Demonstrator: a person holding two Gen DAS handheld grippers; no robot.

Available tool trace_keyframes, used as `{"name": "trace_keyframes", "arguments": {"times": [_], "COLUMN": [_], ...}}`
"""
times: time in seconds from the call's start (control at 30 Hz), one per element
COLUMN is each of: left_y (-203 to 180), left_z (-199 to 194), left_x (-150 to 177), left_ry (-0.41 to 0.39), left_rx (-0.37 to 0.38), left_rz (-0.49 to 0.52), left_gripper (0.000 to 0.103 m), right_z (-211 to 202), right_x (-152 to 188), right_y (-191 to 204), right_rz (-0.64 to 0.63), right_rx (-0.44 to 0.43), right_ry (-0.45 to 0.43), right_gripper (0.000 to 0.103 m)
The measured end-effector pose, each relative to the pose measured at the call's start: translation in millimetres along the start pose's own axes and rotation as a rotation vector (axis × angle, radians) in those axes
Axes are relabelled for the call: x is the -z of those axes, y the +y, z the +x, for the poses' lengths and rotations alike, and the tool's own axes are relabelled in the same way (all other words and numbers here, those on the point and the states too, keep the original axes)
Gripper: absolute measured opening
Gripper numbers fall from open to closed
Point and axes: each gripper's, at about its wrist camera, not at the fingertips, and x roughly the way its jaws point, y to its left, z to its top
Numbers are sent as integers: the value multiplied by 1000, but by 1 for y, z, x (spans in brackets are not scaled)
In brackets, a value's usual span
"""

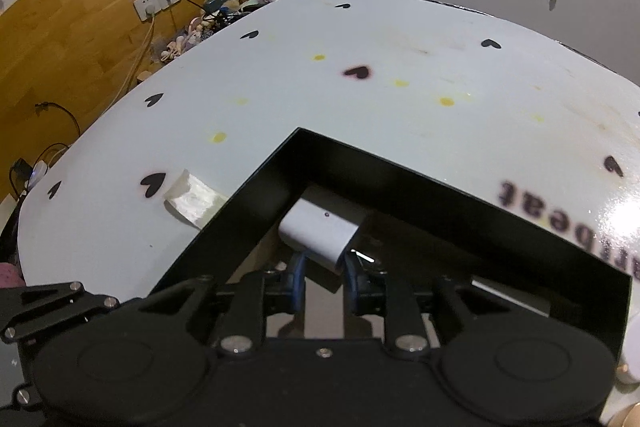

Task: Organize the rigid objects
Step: 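Carry the white adapter into the black box and open the right gripper, then move the right gripper to the smartwatch and grasp it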

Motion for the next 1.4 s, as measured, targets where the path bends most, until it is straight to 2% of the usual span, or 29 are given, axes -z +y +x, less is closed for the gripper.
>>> {"name": "trace_keyframes", "arguments": {"times": [0.13, 0.23, 0.47, 0.63, 0.77, 0.87, 1.03, 1.23, 1.4], "left_y": [0, 0, 1, 0, 2, 1, 1, 1, 0], "left_z": [0, 0, 0, 0, 1, 1, 0, 0, 0], "left_x": [0, 0, 1, 1, 1, 1, 0, 0, 0], "left_ry": [0, 0, 1, 5, 6, 7, 9, 7, 6], "left_rx": [0, 0, 0, -4, -4, -6, -6, -10, -14], "left_rz": [-1, -1, -2, -1, -6, -7, -10, -20, -25], "left_gripper": [6, 6, 6, 5, 5, 5, 6, 5, 5], "right_z": [-5, -15, -49, -71, -88, -97, -114, -136, -146], "right_x": [1, 3, 20, 35, 48, 57, 74, 106, 135], "right_y": [-1, -2, -3, -9, -11, -11, -22, -44, -72], "right_rz": [11, 12, 7, 21, 12, -1, 25, 64, 137], "right_rx": [-9, -5, 10, 28, 67, 120, 132, 212, 259], "right_ry": [-2, -20, -87, -139, -187, -220, -272, -344, -355], "right_gripper": [25, 31, 61, 72, 87, 91, 102, 103, 103]}}
